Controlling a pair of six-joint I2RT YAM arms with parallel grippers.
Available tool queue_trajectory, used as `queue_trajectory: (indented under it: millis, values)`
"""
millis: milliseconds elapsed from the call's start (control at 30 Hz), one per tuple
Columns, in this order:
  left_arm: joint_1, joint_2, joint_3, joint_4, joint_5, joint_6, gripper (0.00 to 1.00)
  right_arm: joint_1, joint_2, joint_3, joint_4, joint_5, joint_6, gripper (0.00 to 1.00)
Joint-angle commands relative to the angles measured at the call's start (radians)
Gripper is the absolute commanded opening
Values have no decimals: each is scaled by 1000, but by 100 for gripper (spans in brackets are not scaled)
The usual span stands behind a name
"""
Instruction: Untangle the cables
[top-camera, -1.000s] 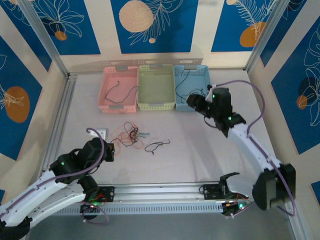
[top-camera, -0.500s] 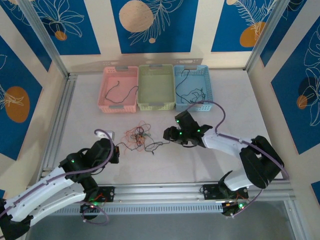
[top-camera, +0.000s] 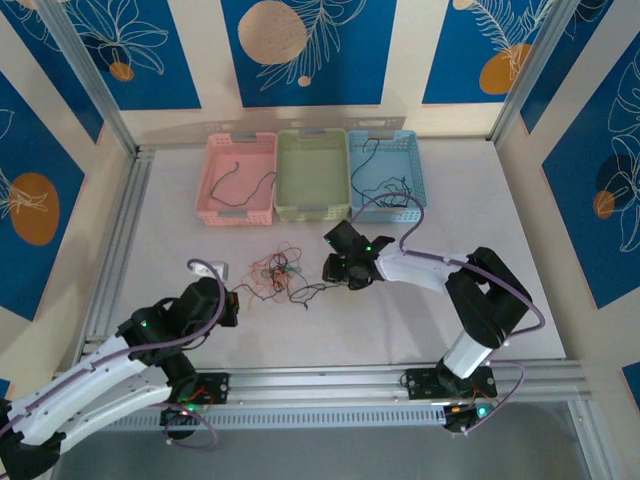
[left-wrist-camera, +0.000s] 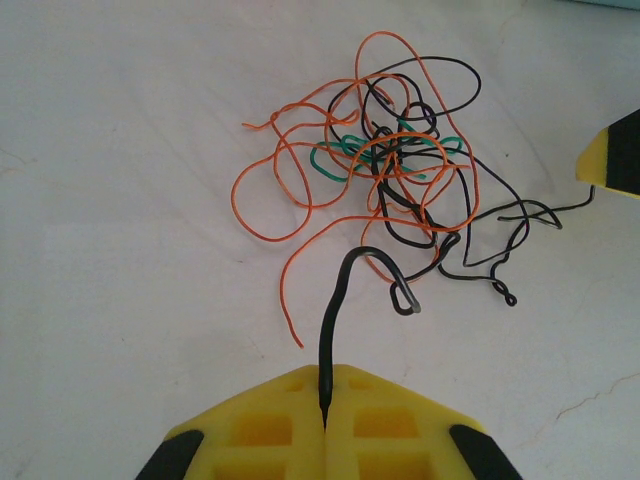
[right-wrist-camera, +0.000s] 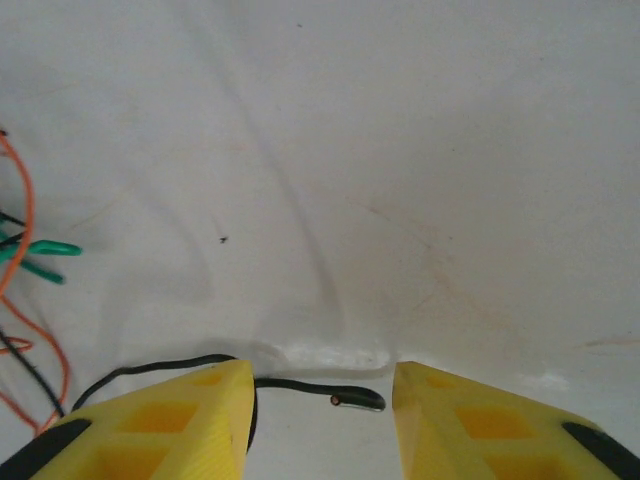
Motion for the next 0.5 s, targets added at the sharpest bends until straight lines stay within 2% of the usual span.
queue_trajectory:
  millis: [0,233,333,467]
  values:
    - [6,-7,-12,2,4,-3,0,17,40,51,-92,63,11,41]
    - [6,-12,-14,-3,0,1,0,34,108,117,-153,87,3,32]
    - [6,-20,-15,0,11,2,0,36,127,134,-162,91,1,23]
    - [6,-15,-21,8,8,5,0,50,112,130,-164,123,3,5]
